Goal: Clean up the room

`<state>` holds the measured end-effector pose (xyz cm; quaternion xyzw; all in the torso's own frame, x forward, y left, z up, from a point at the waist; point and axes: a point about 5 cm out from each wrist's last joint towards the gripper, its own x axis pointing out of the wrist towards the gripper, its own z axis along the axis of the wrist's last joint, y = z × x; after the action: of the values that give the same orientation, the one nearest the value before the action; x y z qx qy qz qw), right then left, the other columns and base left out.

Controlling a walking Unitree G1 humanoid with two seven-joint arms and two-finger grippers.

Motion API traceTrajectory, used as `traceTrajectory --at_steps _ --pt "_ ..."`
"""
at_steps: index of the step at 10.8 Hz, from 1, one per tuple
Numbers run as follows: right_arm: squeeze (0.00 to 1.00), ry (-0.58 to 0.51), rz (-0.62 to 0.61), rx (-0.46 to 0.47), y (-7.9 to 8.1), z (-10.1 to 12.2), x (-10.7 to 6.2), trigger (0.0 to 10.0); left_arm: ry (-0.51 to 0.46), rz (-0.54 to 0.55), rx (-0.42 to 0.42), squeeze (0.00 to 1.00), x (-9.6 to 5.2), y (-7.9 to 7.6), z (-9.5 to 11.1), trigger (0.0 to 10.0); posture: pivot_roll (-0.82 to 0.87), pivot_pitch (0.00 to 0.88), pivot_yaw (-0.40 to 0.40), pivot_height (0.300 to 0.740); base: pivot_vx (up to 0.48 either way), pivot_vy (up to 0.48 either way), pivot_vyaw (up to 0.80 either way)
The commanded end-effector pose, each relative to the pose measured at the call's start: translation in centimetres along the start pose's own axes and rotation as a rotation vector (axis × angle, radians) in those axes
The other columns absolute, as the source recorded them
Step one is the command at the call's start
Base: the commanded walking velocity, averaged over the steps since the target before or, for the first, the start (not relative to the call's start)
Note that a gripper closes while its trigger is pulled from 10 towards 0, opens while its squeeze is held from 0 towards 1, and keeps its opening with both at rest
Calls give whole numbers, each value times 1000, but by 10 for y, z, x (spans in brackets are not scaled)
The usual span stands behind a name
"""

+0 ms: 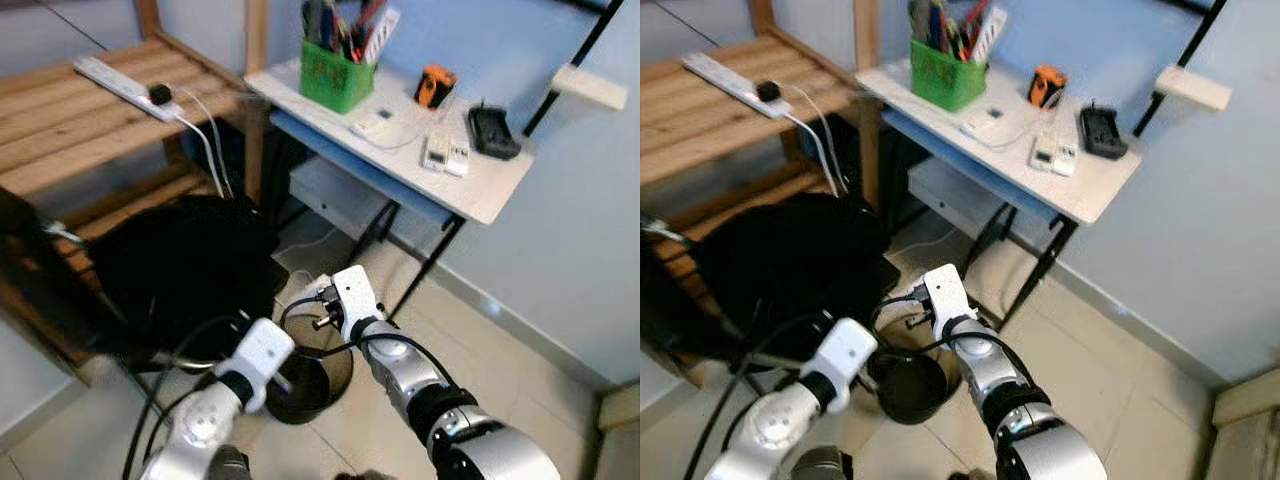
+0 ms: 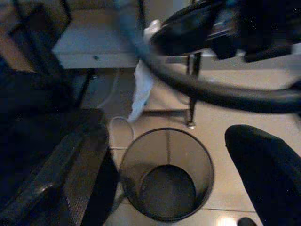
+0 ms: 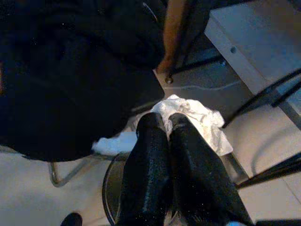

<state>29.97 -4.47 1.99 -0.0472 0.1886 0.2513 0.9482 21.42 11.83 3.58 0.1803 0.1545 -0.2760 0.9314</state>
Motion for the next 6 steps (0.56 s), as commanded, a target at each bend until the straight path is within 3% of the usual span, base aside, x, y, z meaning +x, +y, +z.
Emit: traceTrajectory --at_steps 1,6 --pt "0 -4 -16 1 -2 1 0 10000 2 -35 32 0 -1 -7 1 10000 299 162 -166 726 0 0 0" --pt "0 14 66 -32 24 0 5 10000 -16 -54 1 0 -13 -27 4 10000 373 238 -206 726 0 0 0"
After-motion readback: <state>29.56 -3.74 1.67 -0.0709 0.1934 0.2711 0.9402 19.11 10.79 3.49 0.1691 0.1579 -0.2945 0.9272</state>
